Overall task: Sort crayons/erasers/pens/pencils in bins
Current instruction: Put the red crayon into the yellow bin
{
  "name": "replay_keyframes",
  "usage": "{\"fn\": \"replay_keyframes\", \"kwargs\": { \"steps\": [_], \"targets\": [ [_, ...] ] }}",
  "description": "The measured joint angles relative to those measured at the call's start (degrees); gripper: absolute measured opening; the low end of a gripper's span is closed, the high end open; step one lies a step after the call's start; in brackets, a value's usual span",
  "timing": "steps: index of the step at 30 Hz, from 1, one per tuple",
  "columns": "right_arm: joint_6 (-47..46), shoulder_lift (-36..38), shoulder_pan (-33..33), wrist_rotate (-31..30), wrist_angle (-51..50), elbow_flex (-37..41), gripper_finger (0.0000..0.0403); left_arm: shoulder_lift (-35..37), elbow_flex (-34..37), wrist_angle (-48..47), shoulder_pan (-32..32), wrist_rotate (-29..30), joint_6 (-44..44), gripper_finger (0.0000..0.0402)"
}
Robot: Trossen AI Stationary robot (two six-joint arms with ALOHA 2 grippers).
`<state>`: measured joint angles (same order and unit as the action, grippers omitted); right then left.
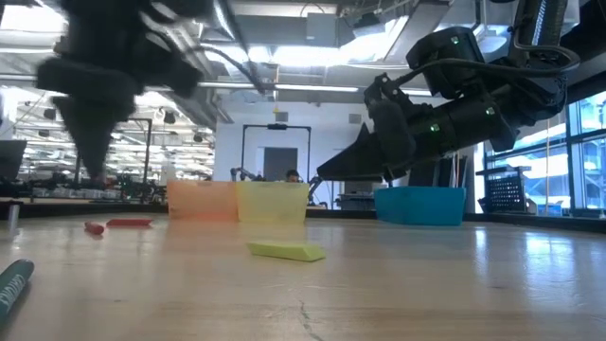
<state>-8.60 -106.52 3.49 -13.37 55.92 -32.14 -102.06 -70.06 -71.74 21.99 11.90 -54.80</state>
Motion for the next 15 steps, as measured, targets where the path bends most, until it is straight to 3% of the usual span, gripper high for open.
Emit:
{"fn": "replay_keyframes", "kwargs": {
  "steps": [5, 8, 11, 15],
  "targets": [
    [-0.1, 0.0, 0.0, 0.0, 0.0, 0.0, 0.0157, 0.0, 0.0, 4.0, -5.9, -0.5, 25.4, 0.0083],
    [-0.1, 0.0, 0.0, 0.0, -0.2, 0.0, 0.0157, 0.0, 0.0, 6.8, -7.9, -3.7, 36.6, 0.0073],
    [-0.1, 0.0, 0.0, 0.0, -1.1, 0.0, 0.0157, 0.0, 0.6, 8.9, -9.6, -8.0, 43.5, 0.006],
    [0.0, 0.0, 0.0, 0.0, -1.5, 0.0, 0.0157, 0.0, 4.6, 11.5, -10.8, -14.3, 46.5, 0.0045]
  ]
}}
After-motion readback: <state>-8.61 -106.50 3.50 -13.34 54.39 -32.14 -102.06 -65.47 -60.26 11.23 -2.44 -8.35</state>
